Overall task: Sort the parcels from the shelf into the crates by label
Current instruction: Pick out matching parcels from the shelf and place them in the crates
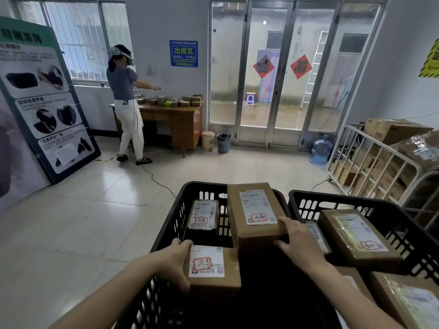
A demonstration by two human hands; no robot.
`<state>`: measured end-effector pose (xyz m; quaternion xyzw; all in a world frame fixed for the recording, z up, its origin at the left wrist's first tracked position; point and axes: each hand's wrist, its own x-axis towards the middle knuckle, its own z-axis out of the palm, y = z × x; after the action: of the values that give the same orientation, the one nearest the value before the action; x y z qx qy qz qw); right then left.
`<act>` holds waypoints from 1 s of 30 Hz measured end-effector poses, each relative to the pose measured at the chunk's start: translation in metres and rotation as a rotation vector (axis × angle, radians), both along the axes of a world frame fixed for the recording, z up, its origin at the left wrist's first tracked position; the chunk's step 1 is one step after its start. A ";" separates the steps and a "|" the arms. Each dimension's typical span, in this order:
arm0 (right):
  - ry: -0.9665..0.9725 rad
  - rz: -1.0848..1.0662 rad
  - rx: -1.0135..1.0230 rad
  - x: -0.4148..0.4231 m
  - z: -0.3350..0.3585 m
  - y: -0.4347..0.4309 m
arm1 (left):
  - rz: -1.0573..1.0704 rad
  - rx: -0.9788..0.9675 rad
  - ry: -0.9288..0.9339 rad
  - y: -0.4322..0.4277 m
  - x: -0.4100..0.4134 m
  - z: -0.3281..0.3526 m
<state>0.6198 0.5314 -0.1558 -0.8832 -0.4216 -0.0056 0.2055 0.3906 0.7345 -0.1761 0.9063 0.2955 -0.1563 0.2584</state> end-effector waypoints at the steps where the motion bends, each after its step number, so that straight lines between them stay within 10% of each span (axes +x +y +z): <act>1: -0.048 -0.004 -0.014 -0.003 0.000 0.001 | 0.009 -0.002 0.011 -0.003 0.001 -0.006; 9: -0.307 0.166 0.052 -0.048 -0.018 -0.018 | -0.026 0.016 0.043 -0.028 0.012 -0.042; 30: 0.135 0.329 -0.604 -0.062 -0.045 0.004 | -0.017 -0.033 0.175 0.004 0.034 -0.099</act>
<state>0.5577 0.5351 -0.2012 -0.8227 -0.5265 0.2108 -0.0397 0.4243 0.7380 -0.2754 0.8873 0.3067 -0.2419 0.2450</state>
